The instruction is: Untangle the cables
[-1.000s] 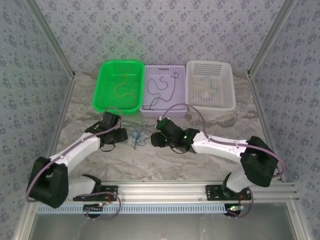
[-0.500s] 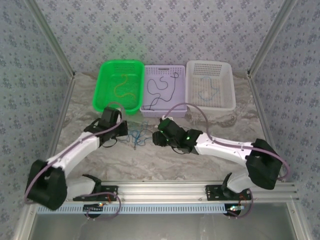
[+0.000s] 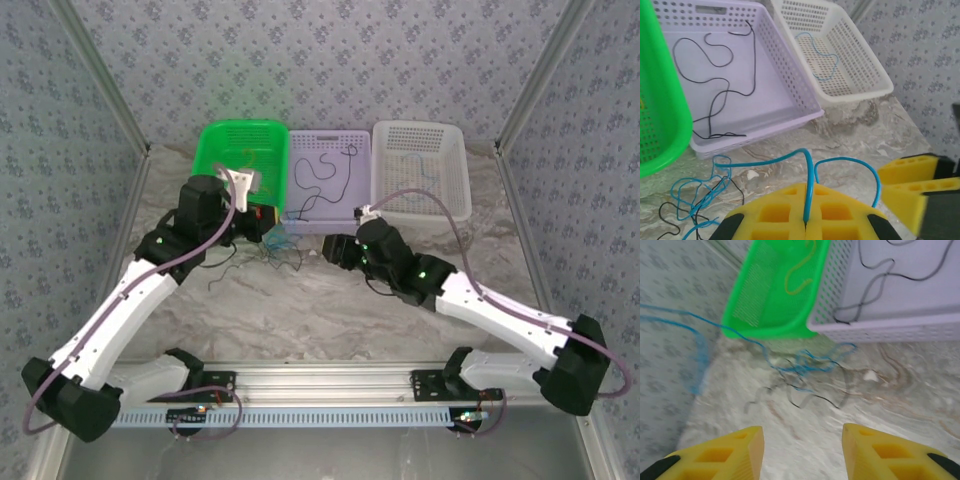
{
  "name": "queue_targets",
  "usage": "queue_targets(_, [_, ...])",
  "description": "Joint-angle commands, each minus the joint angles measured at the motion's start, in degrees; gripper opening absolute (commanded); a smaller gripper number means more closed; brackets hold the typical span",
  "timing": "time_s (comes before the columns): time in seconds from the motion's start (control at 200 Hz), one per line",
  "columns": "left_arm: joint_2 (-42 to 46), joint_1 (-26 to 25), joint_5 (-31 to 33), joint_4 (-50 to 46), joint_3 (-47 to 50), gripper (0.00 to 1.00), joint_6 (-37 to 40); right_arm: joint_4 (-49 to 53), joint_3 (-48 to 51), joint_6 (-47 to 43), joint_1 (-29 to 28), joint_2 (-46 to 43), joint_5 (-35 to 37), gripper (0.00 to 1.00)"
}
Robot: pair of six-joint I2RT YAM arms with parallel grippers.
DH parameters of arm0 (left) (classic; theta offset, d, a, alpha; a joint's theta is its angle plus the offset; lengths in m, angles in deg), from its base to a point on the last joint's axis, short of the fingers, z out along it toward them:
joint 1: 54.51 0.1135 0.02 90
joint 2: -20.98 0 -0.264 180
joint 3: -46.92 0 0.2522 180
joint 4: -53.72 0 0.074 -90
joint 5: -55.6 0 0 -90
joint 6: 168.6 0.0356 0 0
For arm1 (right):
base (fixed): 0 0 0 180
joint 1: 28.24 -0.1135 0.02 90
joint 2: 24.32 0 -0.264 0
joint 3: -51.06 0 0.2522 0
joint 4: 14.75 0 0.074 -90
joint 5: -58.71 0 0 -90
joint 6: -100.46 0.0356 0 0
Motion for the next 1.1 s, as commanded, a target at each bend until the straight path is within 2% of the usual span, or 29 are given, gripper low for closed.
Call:
queue_targets(0.0, [-1.07,-1.44,-2.14,-0.32,-1.54,0.0,0.23,-2.01,-2.92,4.7,0.26,-3.0,-1.3,0.49])
queue_targets(0.275, [-1.77,-7.03,1.53,2.59,-0.38,0.0,-1.88,-4.8,-1.41,11.98,2.22,-5.27,-7.45,0.59])
queue_targets(0.38, [-1.88,-9.25,4.09,4.45,0.67,0.0,-3.12,-8.04,0.6,18.12,2.25,-5.7,-9.58,0.59])
queue_targets(0.5, [-2.72,-10.94,5.59,7.05,1.86,0.0,-4.89,-11.99,4.67,27.66,1.64,-6.84,-9.81,0.58])
queue_targets(0.63, [-3.61,-12.33,7.69,9.48,2.79,0.0,-6.85,-15.8,8.64,33.76,0.63,-8.53,-9.24,0.55])
queue_targets(0.884, [-5.83,-15.01,9.33,12.31,3.14,0.0,-8.62,-16.46,7.76,34.2,-0.55,-7.58,-7.31,0.53])
queue_targets(1.034, [-5.94,-16.2,10.04,13.47,3.27,0.0,-9.24,-16.76,8.46,35.06,-0.11,-6.44,-6.64,0.46])
queue_targets(1.099, [-5.9,-16.79,10.14,13.56,3.19,0.0,-9.41,-17.16,8.5,34.86,0.73,-6.11,-6.64,0.39])
